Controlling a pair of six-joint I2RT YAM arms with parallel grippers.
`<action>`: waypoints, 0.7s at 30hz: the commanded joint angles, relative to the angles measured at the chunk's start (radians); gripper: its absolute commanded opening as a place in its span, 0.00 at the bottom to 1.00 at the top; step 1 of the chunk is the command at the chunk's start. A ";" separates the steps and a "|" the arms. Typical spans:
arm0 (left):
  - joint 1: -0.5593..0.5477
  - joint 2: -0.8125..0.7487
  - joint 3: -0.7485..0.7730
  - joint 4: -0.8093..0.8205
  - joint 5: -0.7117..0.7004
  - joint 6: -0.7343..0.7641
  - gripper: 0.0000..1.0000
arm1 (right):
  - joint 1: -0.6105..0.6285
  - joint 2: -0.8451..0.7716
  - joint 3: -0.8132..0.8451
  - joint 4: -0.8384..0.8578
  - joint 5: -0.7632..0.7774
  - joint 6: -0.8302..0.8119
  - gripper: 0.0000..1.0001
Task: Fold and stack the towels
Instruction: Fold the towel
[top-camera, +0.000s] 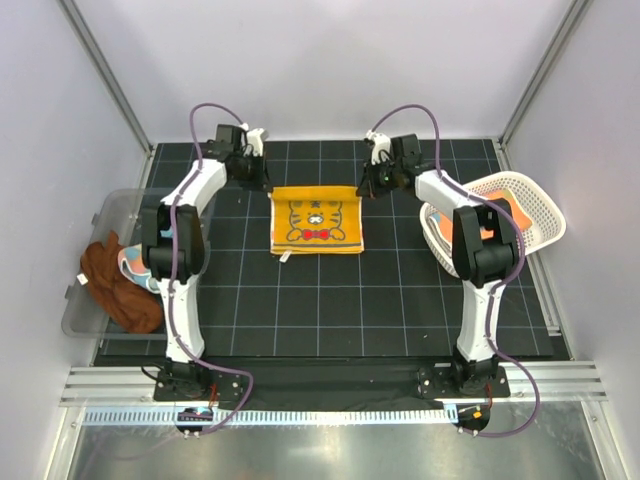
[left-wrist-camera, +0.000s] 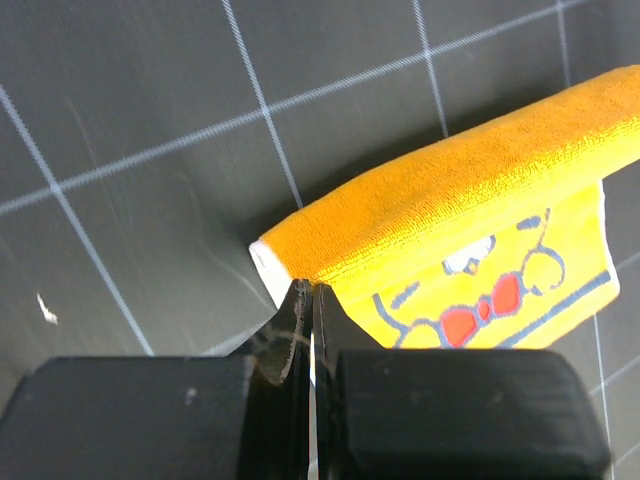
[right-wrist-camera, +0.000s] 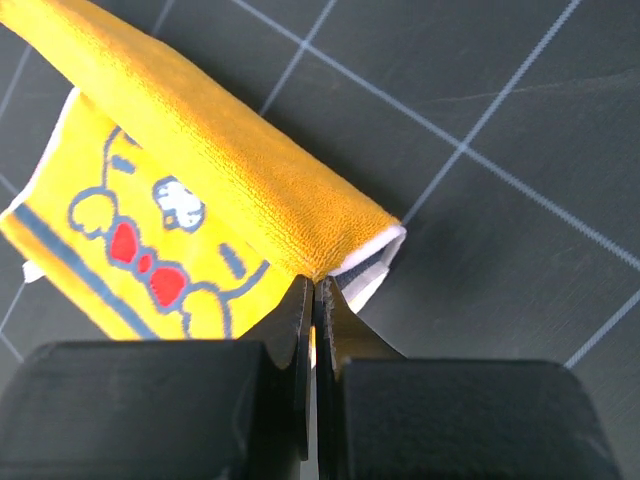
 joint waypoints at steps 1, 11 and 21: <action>0.007 -0.098 -0.075 0.040 0.000 0.036 0.00 | 0.016 -0.087 -0.083 0.059 -0.011 0.018 0.01; -0.005 -0.259 -0.326 0.083 0.017 0.035 0.00 | 0.052 -0.188 -0.277 0.097 0.026 0.039 0.01; -0.042 -0.360 -0.451 0.072 -0.011 0.033 0.00 | 0.053 -0.280 -0.395 0.123 0.055 0.074 0.01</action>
